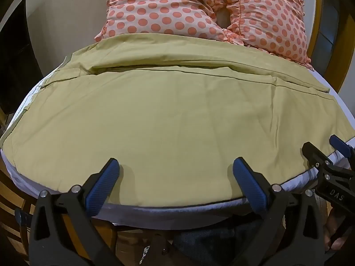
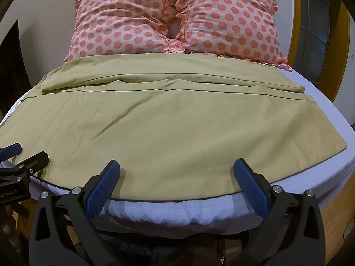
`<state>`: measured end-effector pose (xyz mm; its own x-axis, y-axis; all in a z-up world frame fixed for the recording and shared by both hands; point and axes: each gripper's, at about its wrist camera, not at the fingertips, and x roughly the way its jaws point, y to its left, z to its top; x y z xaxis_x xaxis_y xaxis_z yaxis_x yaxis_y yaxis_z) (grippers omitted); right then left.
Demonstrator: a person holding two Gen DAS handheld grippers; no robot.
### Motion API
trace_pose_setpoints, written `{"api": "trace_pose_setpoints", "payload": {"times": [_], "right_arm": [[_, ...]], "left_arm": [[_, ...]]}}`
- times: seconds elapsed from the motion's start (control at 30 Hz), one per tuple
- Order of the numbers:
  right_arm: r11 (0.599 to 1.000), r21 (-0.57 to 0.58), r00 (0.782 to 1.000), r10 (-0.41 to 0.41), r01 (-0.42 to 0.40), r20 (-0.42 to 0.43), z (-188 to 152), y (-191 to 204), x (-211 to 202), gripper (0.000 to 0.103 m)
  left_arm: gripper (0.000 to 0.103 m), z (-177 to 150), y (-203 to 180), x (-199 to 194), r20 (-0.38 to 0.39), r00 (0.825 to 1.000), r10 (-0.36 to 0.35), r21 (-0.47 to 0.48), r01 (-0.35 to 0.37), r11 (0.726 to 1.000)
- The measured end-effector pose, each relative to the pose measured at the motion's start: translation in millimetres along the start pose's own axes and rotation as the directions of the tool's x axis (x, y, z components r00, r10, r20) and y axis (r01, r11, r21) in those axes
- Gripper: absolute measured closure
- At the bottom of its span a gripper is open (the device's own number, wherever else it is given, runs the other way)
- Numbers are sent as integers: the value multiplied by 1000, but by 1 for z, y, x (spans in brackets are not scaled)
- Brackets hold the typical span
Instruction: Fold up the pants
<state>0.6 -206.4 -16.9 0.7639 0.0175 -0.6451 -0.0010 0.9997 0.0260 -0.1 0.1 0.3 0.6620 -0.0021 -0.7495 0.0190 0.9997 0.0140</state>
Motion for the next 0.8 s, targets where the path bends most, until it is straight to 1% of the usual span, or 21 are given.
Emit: {"api": "trace_pose_setpoints", "payload": {"times": [0.8], "right_arm": [[1000,-1,1000,-1,1,1,1,0,0,1]], "left_arm": [[2,0,0,0,7,1000,3,2,-3,1000]]}}
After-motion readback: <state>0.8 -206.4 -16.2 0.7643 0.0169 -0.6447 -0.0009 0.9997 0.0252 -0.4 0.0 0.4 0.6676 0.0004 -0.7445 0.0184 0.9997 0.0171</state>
